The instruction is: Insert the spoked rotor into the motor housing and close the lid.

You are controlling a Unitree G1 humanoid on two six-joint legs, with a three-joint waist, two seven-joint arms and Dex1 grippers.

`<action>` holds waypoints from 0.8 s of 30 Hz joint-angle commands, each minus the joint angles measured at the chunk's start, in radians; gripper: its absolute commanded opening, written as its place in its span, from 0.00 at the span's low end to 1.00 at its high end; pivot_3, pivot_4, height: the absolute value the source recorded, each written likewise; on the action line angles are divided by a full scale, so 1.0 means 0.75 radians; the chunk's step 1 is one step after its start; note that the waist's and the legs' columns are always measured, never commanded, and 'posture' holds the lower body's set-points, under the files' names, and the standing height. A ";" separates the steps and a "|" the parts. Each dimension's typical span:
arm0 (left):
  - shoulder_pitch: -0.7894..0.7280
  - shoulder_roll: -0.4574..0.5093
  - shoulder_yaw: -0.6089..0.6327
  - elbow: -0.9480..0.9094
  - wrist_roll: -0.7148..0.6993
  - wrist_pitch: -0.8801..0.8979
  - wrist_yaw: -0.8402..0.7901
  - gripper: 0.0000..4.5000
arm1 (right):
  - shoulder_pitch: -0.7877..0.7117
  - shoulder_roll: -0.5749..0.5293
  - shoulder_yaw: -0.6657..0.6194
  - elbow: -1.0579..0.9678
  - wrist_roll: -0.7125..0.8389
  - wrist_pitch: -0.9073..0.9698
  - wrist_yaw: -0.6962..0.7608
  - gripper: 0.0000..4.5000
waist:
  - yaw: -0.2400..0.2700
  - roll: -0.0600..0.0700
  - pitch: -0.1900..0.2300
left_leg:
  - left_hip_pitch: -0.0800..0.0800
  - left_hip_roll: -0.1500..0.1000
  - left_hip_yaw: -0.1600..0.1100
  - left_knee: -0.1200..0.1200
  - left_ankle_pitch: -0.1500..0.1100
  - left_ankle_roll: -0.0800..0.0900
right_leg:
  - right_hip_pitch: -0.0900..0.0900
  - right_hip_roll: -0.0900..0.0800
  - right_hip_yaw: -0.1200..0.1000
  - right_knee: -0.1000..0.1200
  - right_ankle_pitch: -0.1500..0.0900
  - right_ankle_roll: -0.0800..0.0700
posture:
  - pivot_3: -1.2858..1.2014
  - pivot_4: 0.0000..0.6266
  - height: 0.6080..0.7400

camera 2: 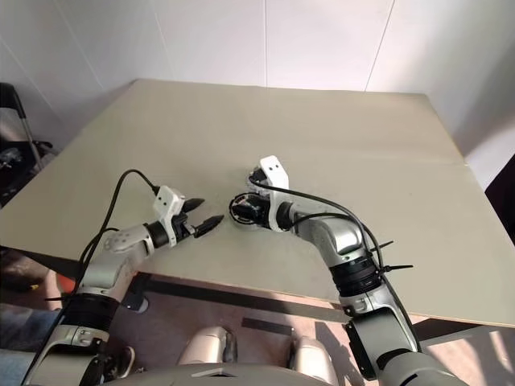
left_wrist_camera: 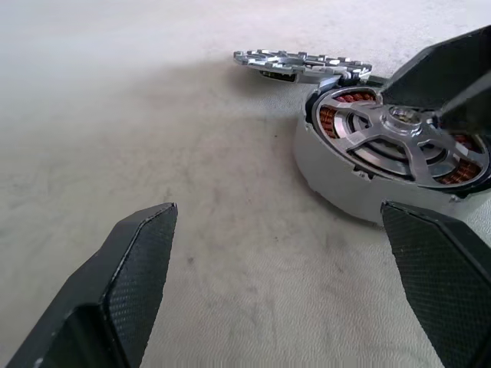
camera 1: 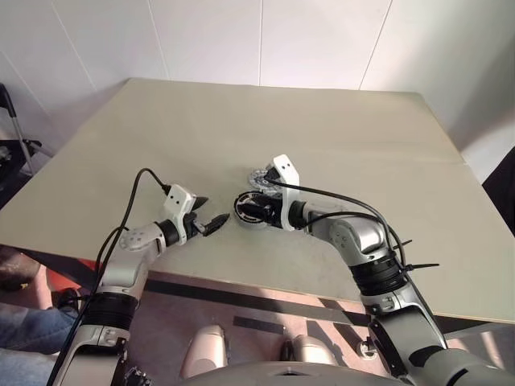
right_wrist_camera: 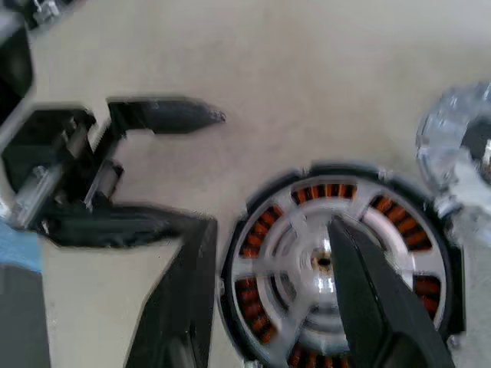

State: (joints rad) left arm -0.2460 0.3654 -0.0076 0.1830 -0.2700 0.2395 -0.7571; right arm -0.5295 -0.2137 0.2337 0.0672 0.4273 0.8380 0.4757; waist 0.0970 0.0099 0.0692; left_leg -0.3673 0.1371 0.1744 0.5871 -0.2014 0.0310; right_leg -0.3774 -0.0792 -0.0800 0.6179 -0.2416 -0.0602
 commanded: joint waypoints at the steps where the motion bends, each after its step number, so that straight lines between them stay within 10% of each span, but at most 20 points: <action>1: -0.008 0.013 0.019 -0.044 -0.010 -0.010 0.000 1.00 | -0.009 0.029 0.020 0.153 -0.067 -0.045 0.014 0.56 | -0.002 -0.002 -0.001 | 0.002 0.000 0.000 0.001 0.000 0.000 | 0.002 0.000 0.000 0.000 0.000 0.000 | 0.52 0.00 1.00; 13: -0.025 0.000 0.017 -0.067 -0.027 0.015 0.005 1.00 | -0.039 -0.079 -0.057 -0.135 -0.132 -0.389 0.187 0.56 | -0.001 -0.006 -0.002 | 0.019 0.000 0.000 0.001 -0.001 0.001 | 0.019 0.000 0.001 -0.001 0.000 0.002 | 0.52 0.00 1.00; 24: -0.001 -0.049 0.007 -0.078 -0.018 -0.001 0.034 1.00 | -0.182 -0.585 0.065 0.014 -0.514 -0.931 0.559 0.56 | 0.000 -0.007 -0.002 | 0.008 0.001 0.000 0.008 -0.005 0.007 | 0.013 0.000 0.001 -0.003 0.000 0.001 | 0.52 0.00 1.00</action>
State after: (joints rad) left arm -0.2323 0.3285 -0.0079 0.1544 -0.2749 0.2505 -0.7344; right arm -0.6227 -0.6282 0.2790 0.0633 0.0941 0.2432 0.8548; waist 0.0967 0.0048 0.0676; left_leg -0.3624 0.1381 0.1744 0.5951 -0.2056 0.0373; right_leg -0.3680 -0.0790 -0.0797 0.6163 -0.2416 -0.0597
